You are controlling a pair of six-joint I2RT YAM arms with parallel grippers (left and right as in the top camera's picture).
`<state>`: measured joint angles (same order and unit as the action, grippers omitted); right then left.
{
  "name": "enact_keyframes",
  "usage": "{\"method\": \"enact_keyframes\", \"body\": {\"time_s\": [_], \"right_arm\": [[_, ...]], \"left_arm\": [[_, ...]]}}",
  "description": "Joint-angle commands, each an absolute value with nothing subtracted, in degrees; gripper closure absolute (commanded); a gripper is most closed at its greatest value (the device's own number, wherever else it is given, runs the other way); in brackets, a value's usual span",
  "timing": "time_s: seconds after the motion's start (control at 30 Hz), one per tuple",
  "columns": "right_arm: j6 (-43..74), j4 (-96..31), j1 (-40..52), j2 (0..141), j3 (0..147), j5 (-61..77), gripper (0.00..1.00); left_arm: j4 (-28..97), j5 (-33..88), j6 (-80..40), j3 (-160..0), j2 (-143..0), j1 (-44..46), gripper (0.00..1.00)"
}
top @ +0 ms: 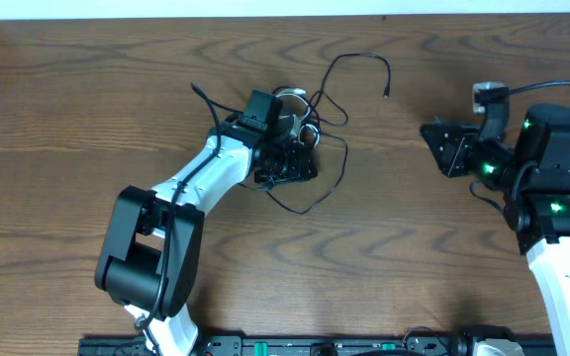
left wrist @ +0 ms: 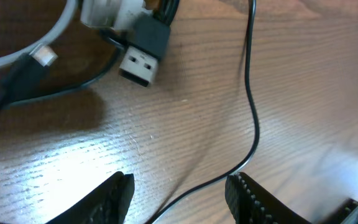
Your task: Untangle cables
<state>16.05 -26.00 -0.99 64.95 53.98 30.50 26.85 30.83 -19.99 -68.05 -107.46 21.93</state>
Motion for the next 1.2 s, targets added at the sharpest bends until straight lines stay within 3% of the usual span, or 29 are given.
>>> {"method": "enact_keyframes", "body": {"time_s": [0.0,0.13,0.23,0.33,0.5,0.97,1.17], "right_arm": [[14.50,-29.10,-0.80,65.65,54.54,16.43,0.78],[12.51,-32.69,-0.80,66.54,54.54,15.97,0.66],[12.53,-34.11,-0.80,67.11,54.52,15.99,0.51],[12.56,-35.51,-0.80,67.26,54.54,16.34,0.29],[12.53,-36.16,-0.80,67.26,54.52,16.40,0.10],[12.56,-36.01,-0.80,67.33,54.52,16.45,0.13],[12.58,-36.05,-0.78,67.33,54.52,17.10,0.16]], "left_arm": [[26.83,23.00,-18.90,-67.70,-106.48,22.76,0.47],[24.69,13.98,-18.92,-67.70,-106.48,23.07,0.47],[20.73,10.83,-18.92,-67.70,-106.48,23.07,0.47],[16.38,10.83,-19.16,-67.70,-106.50,23.07,0.47],[12.56,7.75,-24.69,-67.70,-107.24,23.09,0.47],[4.51,6.96,-29.67,-67.70,-112.90,24.77,0.46],[4.12,5.93,-30.63,-67.70,-116.25,25.21,0.51]]}}
